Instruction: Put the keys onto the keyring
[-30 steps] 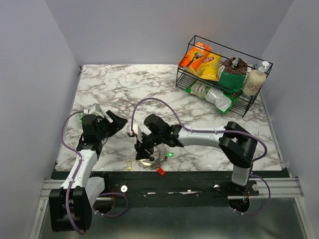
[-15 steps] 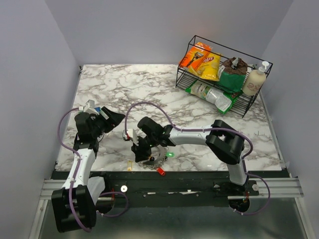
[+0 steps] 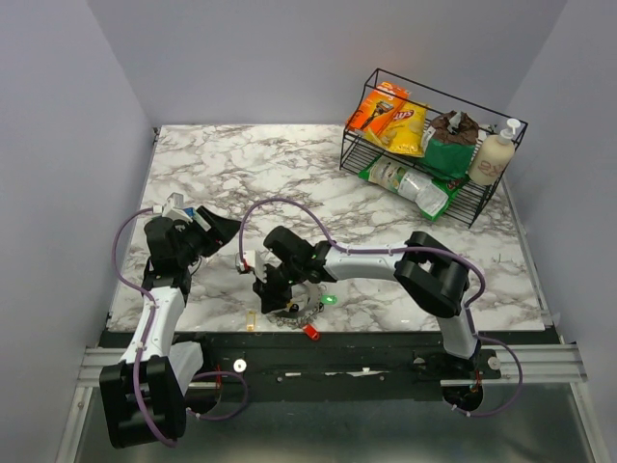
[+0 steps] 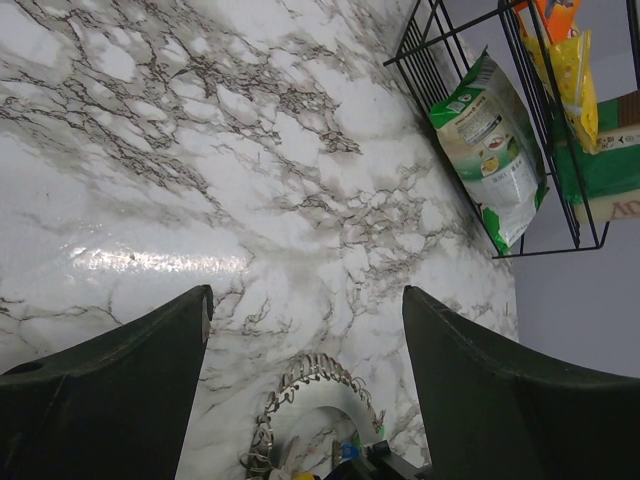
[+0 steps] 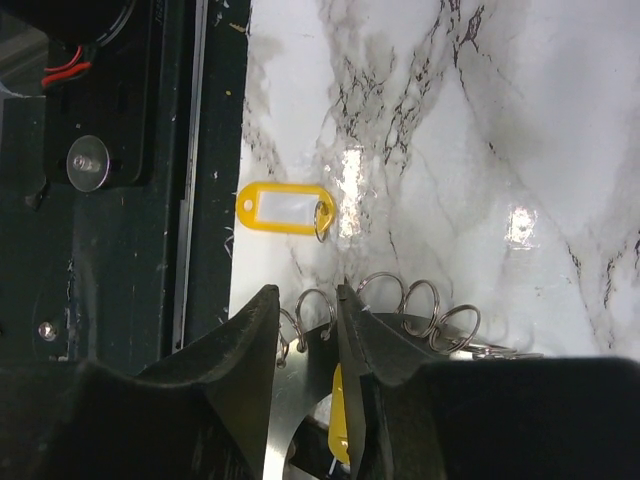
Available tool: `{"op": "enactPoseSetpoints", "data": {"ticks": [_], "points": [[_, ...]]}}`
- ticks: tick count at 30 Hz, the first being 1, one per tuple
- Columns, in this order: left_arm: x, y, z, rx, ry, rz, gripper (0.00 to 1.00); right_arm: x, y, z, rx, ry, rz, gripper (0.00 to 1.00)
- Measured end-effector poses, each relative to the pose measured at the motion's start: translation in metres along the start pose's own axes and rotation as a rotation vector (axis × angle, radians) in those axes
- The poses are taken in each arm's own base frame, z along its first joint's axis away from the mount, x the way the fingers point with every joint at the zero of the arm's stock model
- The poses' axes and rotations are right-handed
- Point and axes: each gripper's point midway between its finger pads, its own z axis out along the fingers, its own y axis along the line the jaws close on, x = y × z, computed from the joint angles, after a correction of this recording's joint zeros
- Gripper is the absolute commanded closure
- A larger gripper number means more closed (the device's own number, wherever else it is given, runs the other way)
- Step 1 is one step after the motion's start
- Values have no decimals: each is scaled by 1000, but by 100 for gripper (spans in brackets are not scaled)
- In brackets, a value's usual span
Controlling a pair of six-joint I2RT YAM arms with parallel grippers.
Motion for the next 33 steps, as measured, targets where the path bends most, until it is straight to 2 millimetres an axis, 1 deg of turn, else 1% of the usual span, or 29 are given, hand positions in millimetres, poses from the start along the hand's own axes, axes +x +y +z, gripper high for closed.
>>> {"op": "enactPoseSetpoints", "data": {"ticks": [5,8,9,12,15,17,19,24,30,33], "points": [[-1,-3,0,13,-2,7,15,-1,0,-1,0,-1,-8,60],[0,-3,0,17,1,7,15,-4,2,-4,1,-6,-16,56],[0,-4,0,19,3,7,15,-6,2,-6,2,-9,-22,52],[1,-3,0,20,8,9,15,-16,8,-17,5,-28,-50,45],[3,-2,-1,17,18,12,15,-30,17,-29,-14,-65,-96,42],[5,-1,-1,11,26,15,15,-38,22,-37,-42,-93,-125,42],[5,-1,-2,11,32,21,15,-40,26,-41,-73,-108,-144,42],[4,-4,-2,14,38,38,15,-27,27,-39,-122,-89,-140,46],[5,-5,-3,19,49,41,15,-4,14,-24,-112,-21,-89,50],[6,-6,-3,23,52,42,15,2,7,-20,-82,2,-74,50]]}}
